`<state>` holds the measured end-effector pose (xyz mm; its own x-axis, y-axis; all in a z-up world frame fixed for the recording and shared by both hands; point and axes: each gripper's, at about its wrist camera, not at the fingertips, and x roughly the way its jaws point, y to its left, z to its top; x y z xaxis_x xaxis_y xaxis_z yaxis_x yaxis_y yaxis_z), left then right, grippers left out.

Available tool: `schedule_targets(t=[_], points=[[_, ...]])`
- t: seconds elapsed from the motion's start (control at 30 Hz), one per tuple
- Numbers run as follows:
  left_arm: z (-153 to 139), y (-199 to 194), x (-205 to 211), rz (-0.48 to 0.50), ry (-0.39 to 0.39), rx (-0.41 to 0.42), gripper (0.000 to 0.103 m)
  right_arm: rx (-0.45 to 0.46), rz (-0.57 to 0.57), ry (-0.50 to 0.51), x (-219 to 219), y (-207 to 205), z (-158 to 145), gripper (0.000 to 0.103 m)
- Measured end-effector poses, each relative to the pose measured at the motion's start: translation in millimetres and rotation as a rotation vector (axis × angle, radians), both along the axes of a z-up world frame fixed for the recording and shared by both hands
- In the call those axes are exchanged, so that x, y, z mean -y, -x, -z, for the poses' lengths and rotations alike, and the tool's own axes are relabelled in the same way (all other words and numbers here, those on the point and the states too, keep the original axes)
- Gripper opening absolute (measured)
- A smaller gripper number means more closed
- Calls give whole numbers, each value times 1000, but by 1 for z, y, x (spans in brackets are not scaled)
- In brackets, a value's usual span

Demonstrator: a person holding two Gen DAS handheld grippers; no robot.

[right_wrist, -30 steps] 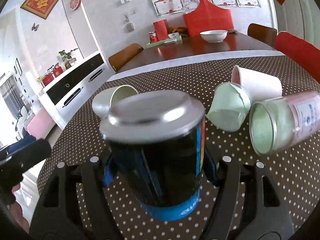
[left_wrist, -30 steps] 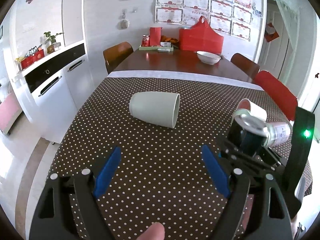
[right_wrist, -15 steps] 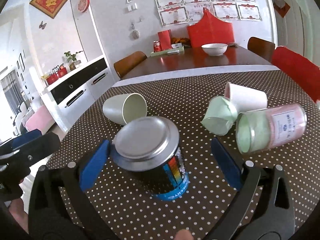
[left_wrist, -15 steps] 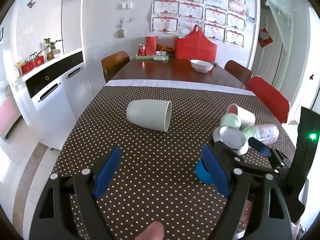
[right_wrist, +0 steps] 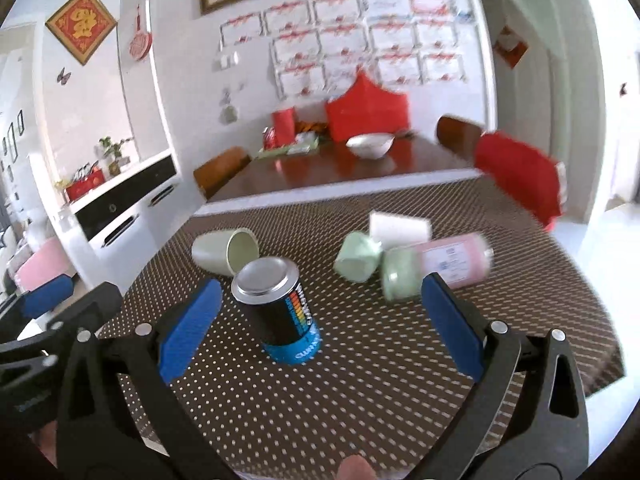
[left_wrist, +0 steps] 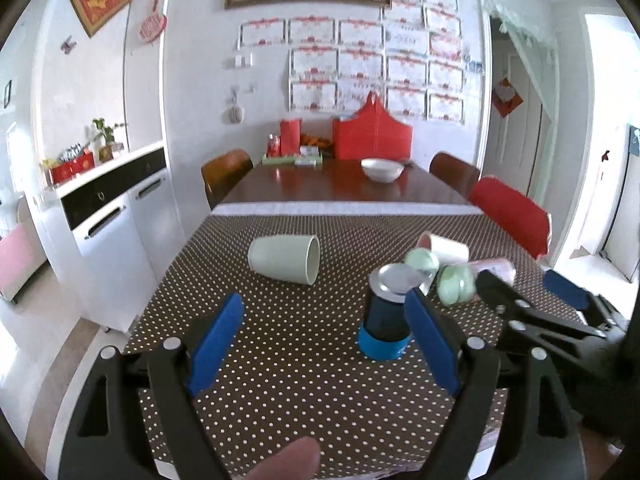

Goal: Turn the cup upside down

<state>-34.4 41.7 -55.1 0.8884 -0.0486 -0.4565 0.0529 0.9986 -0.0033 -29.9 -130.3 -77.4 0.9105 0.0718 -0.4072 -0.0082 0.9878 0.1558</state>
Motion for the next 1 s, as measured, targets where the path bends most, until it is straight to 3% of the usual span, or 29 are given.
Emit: schedule_targets(t=[0.47,0.77,1.0], points=[[-38,89,2,-58,-35,188,82,131,89,38,7,101,-53,98],[-48,110,0,-69,-43,230,86,156,91,36,6,121,-62,98],[-46,110,-4,-67,-31,214,86,155,85,34,3,122,-61,98]])
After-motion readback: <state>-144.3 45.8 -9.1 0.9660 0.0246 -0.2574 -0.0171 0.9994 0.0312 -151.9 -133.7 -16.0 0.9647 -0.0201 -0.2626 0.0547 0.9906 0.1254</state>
